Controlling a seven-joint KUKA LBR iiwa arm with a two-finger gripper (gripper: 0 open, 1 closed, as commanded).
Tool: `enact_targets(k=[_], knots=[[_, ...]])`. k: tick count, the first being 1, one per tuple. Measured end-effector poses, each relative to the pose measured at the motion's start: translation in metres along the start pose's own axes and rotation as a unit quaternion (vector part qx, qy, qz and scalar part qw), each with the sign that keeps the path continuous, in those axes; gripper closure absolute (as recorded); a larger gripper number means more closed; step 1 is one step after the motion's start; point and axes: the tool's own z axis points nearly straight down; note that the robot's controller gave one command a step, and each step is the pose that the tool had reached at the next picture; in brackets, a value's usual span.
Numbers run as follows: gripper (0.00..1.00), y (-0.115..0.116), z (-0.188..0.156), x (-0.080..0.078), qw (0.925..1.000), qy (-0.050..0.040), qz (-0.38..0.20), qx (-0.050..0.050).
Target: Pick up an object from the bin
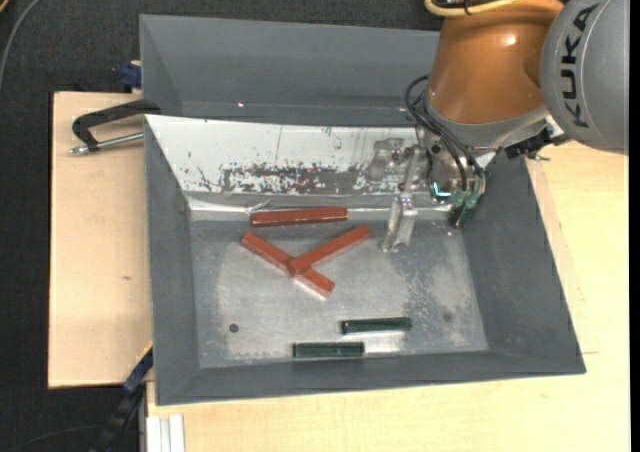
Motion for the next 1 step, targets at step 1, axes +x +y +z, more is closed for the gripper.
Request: enact_targets(k=[1], knots=[[0.00,0.0094,0.1634,0.0124,0.9997,-0.0048,-0.026,0.000]])
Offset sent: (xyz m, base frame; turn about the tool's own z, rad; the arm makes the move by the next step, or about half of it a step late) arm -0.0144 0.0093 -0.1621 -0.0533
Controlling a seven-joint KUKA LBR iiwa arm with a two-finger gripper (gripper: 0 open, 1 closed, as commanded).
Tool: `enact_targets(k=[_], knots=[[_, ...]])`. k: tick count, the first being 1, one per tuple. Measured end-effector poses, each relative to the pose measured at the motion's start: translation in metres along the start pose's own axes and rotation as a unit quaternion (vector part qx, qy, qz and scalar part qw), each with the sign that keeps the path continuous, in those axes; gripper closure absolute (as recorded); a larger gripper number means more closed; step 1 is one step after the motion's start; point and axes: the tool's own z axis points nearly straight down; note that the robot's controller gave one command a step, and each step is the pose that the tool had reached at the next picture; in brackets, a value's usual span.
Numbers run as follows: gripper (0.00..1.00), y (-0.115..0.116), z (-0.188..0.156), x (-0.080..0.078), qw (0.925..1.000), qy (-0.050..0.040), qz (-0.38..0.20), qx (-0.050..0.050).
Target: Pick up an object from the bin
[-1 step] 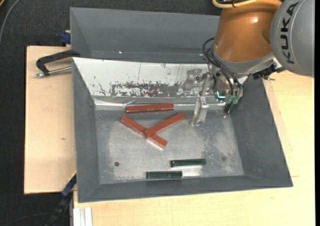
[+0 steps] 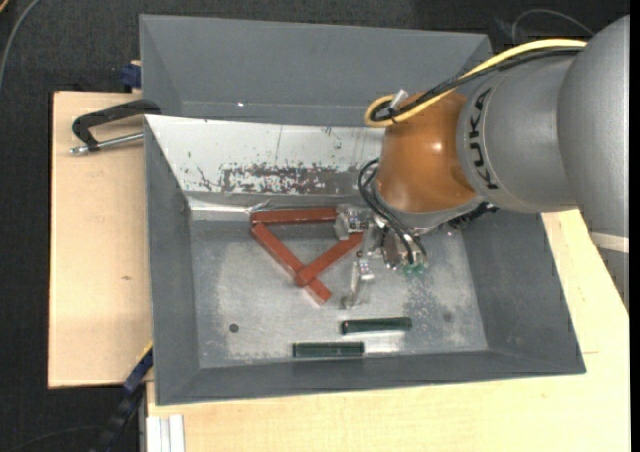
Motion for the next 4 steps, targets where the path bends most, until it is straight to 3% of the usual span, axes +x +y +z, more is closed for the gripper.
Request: enact_targets(k=[1,2,3,4], knots=[[1.00,0.000,-0.004,-0.002,1.0000,-0.0028,0.000,0.000],[1.00,-0.009,-0.144,-0.001,0.9999,-0.0013,0.016,0.000],[1.00,-0.067,-0.062,0.010,0.9994,0.0049,-0.034,0.001],[1.00,-0.043,-0.200,0.008,0.9980,-0.0062,-0.062,0.001]])
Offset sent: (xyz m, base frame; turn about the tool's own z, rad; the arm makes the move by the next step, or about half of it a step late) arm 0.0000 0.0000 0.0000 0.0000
